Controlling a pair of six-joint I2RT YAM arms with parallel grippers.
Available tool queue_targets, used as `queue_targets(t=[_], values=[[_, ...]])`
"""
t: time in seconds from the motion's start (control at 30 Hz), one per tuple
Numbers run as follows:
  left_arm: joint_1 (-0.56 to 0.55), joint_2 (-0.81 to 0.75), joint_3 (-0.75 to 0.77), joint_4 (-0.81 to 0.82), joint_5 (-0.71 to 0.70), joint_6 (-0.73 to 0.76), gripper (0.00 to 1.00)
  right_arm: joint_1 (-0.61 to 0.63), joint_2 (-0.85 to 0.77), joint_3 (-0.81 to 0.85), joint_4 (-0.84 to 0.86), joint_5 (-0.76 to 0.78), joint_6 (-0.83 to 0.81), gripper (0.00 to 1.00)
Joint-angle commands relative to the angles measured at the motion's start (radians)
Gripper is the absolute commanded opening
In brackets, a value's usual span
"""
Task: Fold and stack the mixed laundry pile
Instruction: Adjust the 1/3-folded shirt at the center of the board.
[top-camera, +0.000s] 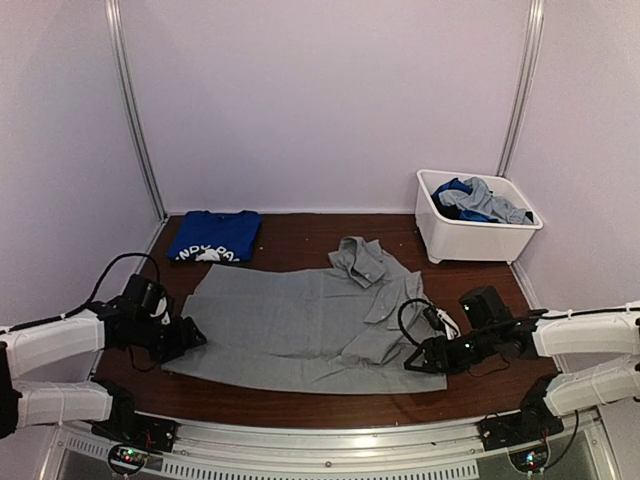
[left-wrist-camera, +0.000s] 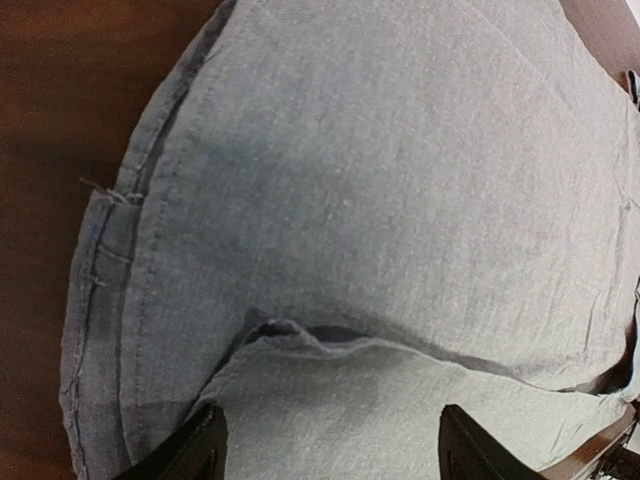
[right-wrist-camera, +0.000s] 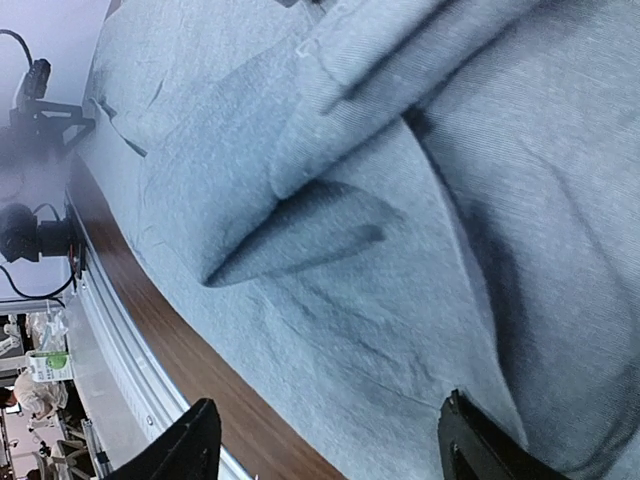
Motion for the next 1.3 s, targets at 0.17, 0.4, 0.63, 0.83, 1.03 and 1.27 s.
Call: queue_targets(t=[0.17,0.4,0.63,0.83,1.03,1.27], values=[[-0.042,-0.036,0.212,-0.137,-0.027,0.187,0.76,-0.002,-0.133,0.271,-0.291,0.187,-0.069,0.63],[-0.121,0.109,0.391,-0.083,-0.049,0.256,0.76,0.006,0.138,0.593,-0.485,0.298,-0.327,0.53],[-0.122,0.161,0.385,-0.014,-0.050,0.218,0.77,0.098,0.271,0.715,-0.563,0.326,-0.436,0.60],[-0.122,0.170,0.377,0.007,-0.052,0.205,0.78,0.155,0.427,0.783,-0.571,0.414,-0.491,0.63],[-0.122,0.174,0.378,0.010,-0.051,0.208,0.78,0.194,0.573,0.849,-0.605,0.544,-0.524,0.71],[-0.122,0.171,0.371,0.012,-0.050,0.210,0.79,0.227,0.690,0.891,-0.646,0.700,-0.561,0.70]])
